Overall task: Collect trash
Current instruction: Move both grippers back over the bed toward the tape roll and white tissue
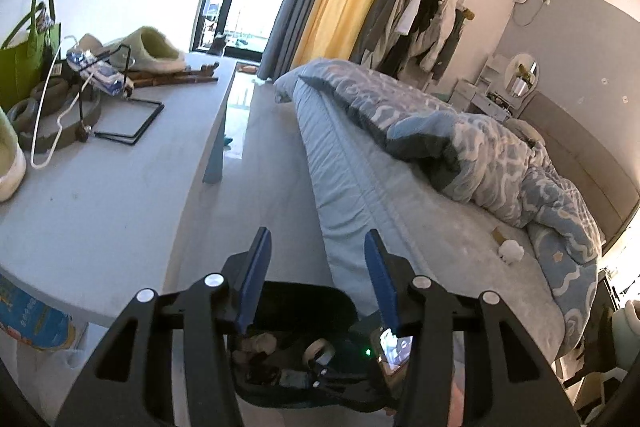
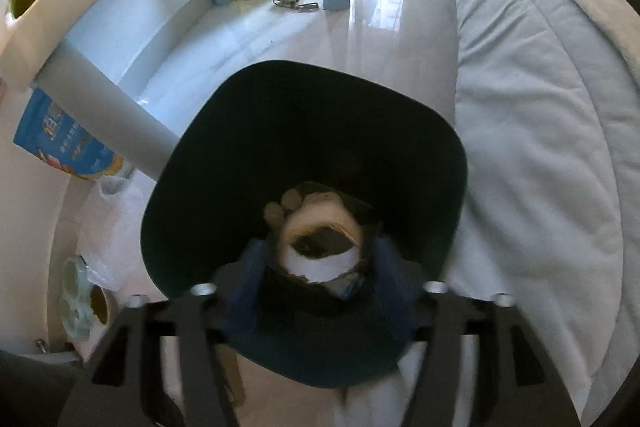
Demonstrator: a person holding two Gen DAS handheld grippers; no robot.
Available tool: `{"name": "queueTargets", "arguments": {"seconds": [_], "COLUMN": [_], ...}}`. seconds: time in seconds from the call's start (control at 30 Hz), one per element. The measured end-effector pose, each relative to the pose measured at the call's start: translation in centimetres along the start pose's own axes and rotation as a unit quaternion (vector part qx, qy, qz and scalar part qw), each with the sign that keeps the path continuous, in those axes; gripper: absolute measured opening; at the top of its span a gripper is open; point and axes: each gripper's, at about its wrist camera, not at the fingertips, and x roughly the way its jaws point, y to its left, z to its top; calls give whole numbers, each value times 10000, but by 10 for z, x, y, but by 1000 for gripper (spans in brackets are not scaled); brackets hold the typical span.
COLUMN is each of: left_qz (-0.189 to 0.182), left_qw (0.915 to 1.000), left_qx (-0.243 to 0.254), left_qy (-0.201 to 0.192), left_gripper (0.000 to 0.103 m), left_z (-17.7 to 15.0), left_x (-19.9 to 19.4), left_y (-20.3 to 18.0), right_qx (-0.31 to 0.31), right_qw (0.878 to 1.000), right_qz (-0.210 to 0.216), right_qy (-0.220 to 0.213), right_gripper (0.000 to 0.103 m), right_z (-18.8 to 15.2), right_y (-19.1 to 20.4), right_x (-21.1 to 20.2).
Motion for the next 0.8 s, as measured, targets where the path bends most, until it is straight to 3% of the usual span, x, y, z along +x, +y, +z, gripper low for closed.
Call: {"name": "queueTargets", "arguments": {"seconds": [0.3, 0.6, 0.8], "left_qz": [20, 73, 73], "left_qw": [9997, 9986, 9980], "left_qx": [85, 201, 314], "left_qy": [-241, -477, -540], "left_gripper": [50, 50, 51], "left_z": [12, 24, 29], "left_x": [-9, -11, -6], "left_y": [-17, -48, -70], "right_qx": [-26, -247, -172], "right_qw": [9994, 9914, 9852], "right_qz": [114, 296, 199], "right_qy": [-331, -1247, -1695], "right_gripper": [70, 70, 70], "right_z": [-1, 2, -1], "right_y": [-9, -21, -46], "right_x": [-35, -104, -146]}}
